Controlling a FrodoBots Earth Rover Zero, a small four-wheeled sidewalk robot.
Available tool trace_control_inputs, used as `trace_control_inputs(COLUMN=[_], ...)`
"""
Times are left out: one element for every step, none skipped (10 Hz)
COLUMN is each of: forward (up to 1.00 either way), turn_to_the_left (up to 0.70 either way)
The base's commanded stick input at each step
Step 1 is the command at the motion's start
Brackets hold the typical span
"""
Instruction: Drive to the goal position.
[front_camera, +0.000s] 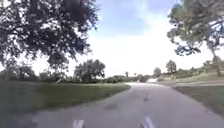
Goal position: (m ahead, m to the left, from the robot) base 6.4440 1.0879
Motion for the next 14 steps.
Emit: trace_control_inputs(forward=[0.69,0.69,0.69,0.69,0.69,0.69,0.69,0.69,0.69,0.69,0.69,0.69,0.69,0.69], turn_to_the_left=[0.03,0.03,0.03,0.03,0.03,0.03,0.03,0.03,0.03,0.03,0.03,0.03,0.03,0.03])
